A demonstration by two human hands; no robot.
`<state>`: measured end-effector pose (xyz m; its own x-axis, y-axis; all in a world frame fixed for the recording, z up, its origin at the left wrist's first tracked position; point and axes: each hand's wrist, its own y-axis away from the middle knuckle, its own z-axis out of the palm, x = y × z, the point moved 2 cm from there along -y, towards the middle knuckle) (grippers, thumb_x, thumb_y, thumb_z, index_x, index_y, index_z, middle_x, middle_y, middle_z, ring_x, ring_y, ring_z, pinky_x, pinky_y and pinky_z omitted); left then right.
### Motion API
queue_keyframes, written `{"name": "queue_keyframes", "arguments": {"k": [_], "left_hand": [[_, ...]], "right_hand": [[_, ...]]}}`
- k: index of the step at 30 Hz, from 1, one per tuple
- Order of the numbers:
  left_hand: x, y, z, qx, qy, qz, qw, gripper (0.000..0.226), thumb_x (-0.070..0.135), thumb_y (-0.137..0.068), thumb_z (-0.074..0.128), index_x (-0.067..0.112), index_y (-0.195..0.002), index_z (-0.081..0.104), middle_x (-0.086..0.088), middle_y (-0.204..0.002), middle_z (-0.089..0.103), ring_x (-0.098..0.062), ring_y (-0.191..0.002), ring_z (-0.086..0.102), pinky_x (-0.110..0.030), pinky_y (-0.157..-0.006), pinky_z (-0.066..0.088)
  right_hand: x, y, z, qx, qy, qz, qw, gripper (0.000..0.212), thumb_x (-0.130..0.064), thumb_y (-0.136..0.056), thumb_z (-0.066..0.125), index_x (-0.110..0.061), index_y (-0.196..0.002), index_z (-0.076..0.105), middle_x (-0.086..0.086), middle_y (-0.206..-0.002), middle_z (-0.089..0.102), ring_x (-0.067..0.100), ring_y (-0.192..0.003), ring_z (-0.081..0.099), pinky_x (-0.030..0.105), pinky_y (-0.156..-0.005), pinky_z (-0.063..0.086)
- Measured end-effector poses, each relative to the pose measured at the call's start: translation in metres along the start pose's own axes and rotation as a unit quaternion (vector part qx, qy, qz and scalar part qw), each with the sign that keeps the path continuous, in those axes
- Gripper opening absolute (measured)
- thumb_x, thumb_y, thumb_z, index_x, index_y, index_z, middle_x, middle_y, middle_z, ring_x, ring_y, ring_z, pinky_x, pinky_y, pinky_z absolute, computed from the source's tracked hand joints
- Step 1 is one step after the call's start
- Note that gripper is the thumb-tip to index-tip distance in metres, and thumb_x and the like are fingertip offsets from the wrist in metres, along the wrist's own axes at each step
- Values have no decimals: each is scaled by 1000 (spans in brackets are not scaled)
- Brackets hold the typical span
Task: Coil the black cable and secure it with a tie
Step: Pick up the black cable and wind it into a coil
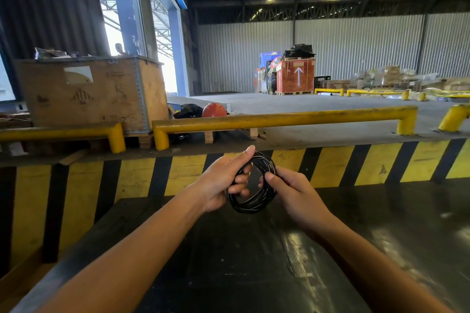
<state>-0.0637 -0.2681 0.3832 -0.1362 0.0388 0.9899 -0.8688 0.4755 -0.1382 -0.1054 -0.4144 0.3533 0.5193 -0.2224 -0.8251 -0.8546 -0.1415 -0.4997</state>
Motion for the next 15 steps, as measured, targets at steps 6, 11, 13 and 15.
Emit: {"name": "queue_keyframes", "arguments": {"k": [6,11,13,15], "left_hand": [[6,-2,5,37,-217,39,975,52,62,-88,42,16,-69,56,-1,-60,53,-12,-55,53,-27,-65,43],[-12,-10,16,140,-290,84,943,48,55,-87,52,12,-66,56,0,-56,49,-10,-47,48,-21,-45,43],[-19,-11,19,162,-260,104,946,38,45,-89,56,13,-69,59,1,-58,51,-9,-48,49,-21,-44,42],[-25,-12,23,168,-212,108,957,28,36,-90,59,15,-72,60,2,-59,52,-6,-47,48,-23,-44,41]], "right_hand": [[-3,-4,-8,-36,173,-37,984,21,-21,-96,46,-24,-79,58,-1,-71,56,10,-63,52,21,-58,42],[7,4,-3,-57,162,-19,985,21,-22,-96,46,-12,-86,61,2,-71,57,5,-59,52,21,-56,42],[16,12,1,-32,113,10,993,22,-24,-96,45,-13,-87,61,1,-72,57,4,-60,52,21,-57,43],[26,23,6,-8,67,39,997,23,-26,-96,43,-15,-89,61,3,-74,59,7,-62,55,25,-60,46]]}}
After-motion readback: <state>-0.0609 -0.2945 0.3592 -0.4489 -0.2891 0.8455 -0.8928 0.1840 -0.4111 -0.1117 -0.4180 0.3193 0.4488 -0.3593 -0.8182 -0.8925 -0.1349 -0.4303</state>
